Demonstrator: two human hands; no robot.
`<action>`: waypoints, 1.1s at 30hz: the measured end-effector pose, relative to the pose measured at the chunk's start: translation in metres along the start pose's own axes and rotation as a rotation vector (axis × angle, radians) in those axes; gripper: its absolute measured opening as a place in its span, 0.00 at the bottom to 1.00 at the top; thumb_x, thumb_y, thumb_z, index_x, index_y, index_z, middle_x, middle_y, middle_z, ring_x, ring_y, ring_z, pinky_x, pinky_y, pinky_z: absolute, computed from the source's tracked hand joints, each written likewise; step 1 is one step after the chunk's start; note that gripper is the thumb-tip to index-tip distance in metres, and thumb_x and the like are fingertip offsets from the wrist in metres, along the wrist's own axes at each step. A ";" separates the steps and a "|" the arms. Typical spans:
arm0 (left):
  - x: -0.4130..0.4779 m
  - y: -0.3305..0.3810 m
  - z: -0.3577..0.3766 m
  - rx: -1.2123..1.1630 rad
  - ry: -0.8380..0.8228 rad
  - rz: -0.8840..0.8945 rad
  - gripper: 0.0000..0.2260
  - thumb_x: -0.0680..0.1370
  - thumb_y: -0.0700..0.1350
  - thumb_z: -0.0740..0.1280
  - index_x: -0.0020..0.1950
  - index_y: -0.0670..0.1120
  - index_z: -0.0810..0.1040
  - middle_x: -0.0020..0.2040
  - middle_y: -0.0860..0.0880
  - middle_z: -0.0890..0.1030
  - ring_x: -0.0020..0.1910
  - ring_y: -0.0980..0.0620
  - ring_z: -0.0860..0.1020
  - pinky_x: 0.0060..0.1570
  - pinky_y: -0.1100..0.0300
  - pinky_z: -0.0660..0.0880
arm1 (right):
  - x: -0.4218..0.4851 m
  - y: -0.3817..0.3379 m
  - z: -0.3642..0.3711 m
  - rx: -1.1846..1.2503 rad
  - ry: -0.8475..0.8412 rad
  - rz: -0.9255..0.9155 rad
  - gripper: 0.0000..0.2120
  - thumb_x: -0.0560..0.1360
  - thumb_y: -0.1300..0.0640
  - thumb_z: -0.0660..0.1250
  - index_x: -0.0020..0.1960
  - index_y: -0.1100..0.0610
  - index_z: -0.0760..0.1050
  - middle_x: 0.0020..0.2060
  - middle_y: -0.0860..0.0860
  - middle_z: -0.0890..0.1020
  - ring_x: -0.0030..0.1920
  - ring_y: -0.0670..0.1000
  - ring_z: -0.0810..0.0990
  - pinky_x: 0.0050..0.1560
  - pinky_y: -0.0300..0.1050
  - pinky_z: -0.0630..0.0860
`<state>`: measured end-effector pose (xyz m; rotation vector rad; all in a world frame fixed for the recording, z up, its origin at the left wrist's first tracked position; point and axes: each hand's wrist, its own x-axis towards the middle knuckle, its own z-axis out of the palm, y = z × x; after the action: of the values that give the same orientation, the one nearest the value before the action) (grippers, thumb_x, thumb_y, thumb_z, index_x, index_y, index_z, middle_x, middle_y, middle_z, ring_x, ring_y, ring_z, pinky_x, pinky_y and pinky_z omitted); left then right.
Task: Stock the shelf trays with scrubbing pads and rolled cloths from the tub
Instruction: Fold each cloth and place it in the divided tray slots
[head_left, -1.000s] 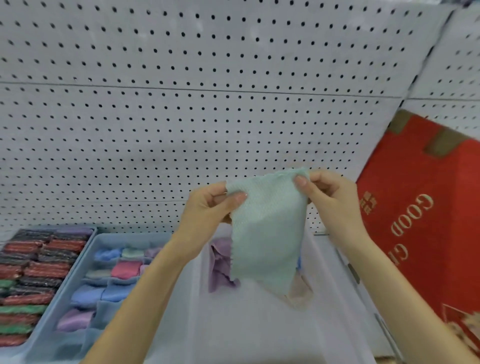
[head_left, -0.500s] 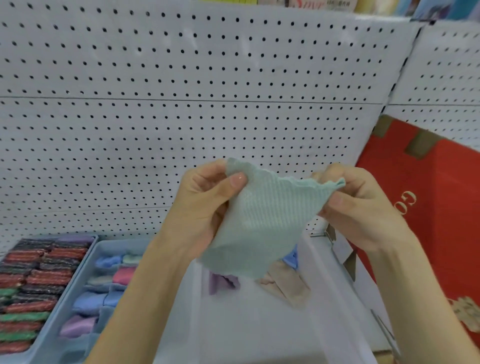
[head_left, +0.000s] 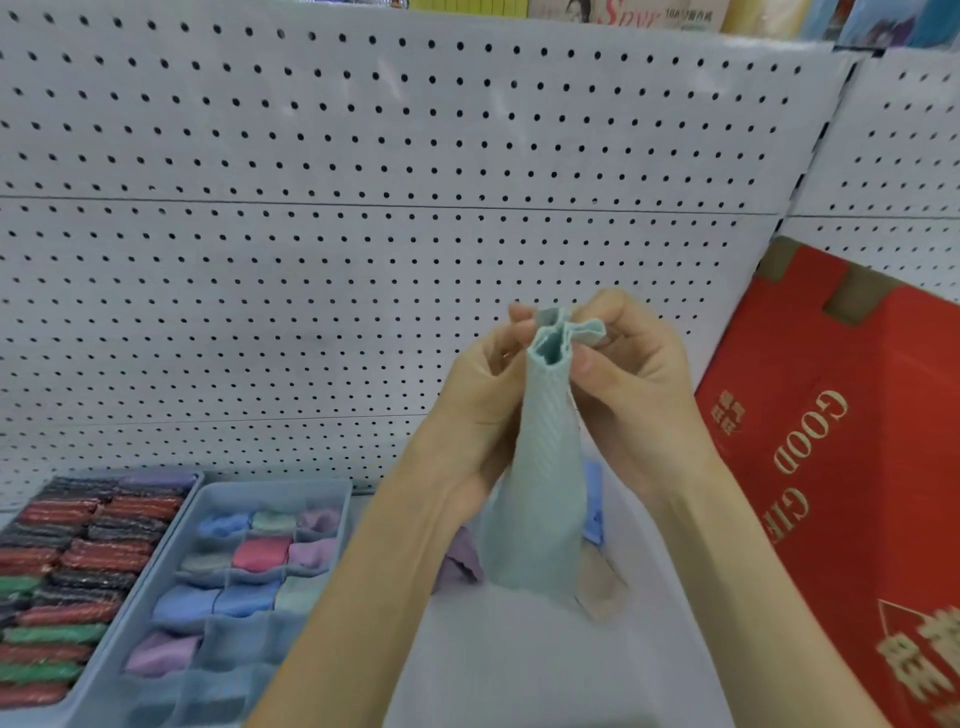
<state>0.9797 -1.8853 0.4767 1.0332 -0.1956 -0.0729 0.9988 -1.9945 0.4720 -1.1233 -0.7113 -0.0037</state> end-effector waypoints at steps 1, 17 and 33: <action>0.001 -0.002 -0.002 0.035 0.015 -0.022 0.05 0.62 0.46 0.72 0.26 0.51 0.80 0.27 0.53 0.77 0.27 0.58 0.73 0.29 0.65 0.71 | 0.001 0.000 -0.002 -0.038 0.027 0.005 0.09 0.62 0.48 0.77 0.35 0.49 0.78 0.40 0.47 0.84 0.45 0.50 0.80 0.44 0.51 0.69; 0.008 -0.043 -0.035 0.137 -0.228 -0.062 0.12 0.71 0.35 0.69 0.54 0.42 0.78 0.45 0.45 0.85 0.44 0.47 0.83 0.45 0.55 0.80 | 0.016 -0.001 -0.017 -0.301 0.383 0.089 0.06 0.67 0.68 0.73 0.38 0.60 0.77 0.35 0.50 0.84 0.38 0.47 0.83 0.38 0.37 0.77; 0.029 -0.042 -0.037 0.156 0.066 -0.095 0.10 0.64 0.39 0.72 0.45 0.38 0.83 0.42 0.43 0.85 0.42 0.49 0.83 0.43 0.57 0.81 | -0.034 0.057 -0.065 -0.303 0.159 0.570 0.25 0.70 0.36 0.65 0.54 0.55 0.79 0.48 0.51 0.84 0.50 0.50 0.82 0.52 0.47 0.77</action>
<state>1.0170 -1.8799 0.4256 1.1983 -0.0927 -0.1111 1.0261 -2.0335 0.3923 -1.5675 -0.2328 0.2879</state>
